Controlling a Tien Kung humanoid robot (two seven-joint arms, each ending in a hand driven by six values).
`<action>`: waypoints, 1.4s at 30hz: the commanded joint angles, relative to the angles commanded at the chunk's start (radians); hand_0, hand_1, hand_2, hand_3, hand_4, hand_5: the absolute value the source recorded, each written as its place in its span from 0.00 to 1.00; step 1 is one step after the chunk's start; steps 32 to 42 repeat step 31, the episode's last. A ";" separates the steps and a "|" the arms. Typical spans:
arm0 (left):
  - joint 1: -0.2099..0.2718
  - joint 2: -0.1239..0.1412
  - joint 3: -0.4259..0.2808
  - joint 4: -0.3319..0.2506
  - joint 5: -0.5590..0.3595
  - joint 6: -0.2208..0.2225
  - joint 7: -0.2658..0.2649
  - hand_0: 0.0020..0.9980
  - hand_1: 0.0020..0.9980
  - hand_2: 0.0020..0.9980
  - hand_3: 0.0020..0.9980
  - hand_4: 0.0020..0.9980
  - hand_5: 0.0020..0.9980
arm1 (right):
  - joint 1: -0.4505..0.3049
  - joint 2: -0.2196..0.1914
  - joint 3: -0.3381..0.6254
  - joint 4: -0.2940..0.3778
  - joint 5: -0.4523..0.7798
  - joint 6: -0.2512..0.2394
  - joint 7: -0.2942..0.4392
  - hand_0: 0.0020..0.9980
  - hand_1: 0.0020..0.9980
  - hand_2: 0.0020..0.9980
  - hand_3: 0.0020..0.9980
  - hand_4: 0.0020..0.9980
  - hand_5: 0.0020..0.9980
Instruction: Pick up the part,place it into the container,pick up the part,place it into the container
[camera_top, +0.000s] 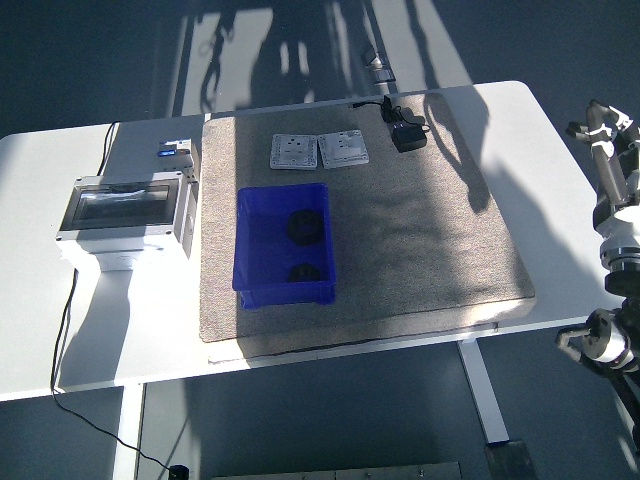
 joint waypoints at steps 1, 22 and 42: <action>0.000 0.000 0.000 0.000 0.000 0.000 0.000 0.60 0.30 0.48 0.59 0.62 0.85 | 0.000 0.000 -0.002 0.000 -0.003 0.000 0.000 0.84 0.65 0.47 0.32 0.86 0.22; 0.001 0.001 -0.007 0.000 0.008 0.006 -0.002 0.60 0.30 0.48 0.59 0.62 0.83 | 0.006 0.004 -0.059 -0.024 -0.109 0.087 -0.103 0.38 0.26 0.29 0.37 1.00 0.29; 0.000 0.001 -0.008 0.000 0.010 0.007 -0.003 0.60 0.30 0.48 0.59 0.62 0.83 | 0.007 0.004 -0.072 -0.037 -0.151 0.214 -0.200 0.94 0.99 1.00 1.00 1.00 0.61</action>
